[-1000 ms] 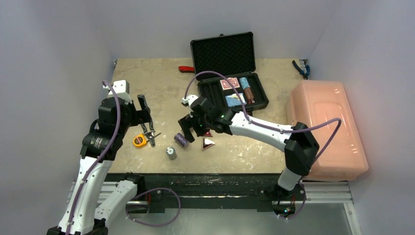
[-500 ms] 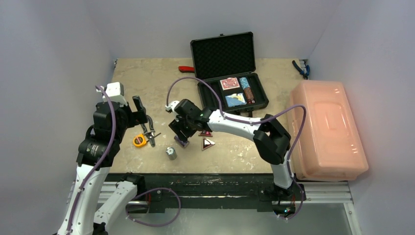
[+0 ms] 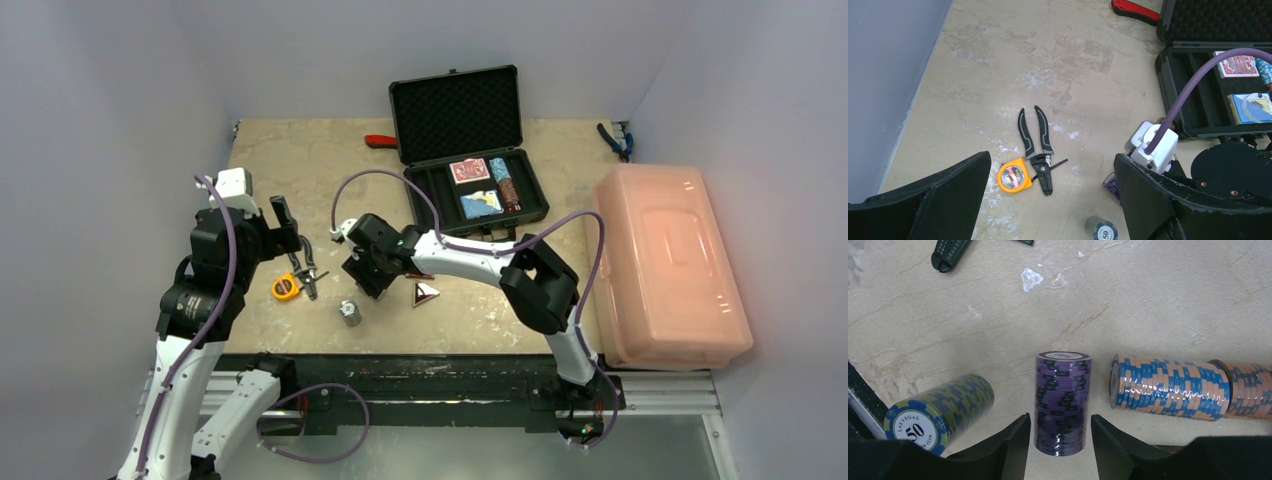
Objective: Pack up texas hold em set
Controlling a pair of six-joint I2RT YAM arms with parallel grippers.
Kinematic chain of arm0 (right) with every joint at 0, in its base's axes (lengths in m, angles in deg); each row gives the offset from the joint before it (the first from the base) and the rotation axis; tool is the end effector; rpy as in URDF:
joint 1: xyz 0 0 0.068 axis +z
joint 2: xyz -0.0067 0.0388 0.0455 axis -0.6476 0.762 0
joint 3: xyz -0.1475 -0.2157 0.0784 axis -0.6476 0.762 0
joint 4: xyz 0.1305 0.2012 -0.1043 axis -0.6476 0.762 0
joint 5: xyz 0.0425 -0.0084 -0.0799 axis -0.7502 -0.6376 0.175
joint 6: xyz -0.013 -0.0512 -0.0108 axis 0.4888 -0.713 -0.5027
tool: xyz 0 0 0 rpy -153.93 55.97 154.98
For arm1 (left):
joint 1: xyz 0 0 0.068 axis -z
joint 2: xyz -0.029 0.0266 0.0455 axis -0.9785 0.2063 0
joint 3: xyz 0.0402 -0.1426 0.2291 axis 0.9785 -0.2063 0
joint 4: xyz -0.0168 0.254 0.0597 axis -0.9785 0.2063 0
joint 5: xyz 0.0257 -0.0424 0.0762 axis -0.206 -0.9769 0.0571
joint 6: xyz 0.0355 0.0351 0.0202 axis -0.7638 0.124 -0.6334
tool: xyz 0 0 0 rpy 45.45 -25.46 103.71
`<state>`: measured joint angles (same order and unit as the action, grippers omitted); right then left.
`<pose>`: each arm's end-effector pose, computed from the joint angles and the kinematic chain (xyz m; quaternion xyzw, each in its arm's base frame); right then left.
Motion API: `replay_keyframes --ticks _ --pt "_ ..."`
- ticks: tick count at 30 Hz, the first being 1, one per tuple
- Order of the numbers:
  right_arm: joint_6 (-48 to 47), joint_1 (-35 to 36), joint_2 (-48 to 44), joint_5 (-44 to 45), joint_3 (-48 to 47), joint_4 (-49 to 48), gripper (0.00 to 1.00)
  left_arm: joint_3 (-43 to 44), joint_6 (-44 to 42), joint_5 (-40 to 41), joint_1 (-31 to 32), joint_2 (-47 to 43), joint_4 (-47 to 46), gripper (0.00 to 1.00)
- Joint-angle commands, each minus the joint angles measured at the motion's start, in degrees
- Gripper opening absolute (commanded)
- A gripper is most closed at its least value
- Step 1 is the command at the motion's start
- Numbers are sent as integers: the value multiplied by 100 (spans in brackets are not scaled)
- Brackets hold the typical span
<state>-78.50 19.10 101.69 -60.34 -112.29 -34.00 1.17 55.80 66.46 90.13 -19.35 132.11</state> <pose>0.2307 0.3921 0.1940 -0.4271 0.8541 0.1691 0.2440 0.1263 -0.0170 0.3825 -0.1162 0.8299 -0.0252 0.5451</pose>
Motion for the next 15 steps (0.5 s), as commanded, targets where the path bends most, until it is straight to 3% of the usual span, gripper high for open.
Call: replay_keyframes --ticks 1,15 --pt "-111 48 52 14 -269 -10 51 93 -40 78 10 -32 -157 93" --pt "-155 83 276 20 -271 -47 51 93 -47 86 10 0 -147 93"
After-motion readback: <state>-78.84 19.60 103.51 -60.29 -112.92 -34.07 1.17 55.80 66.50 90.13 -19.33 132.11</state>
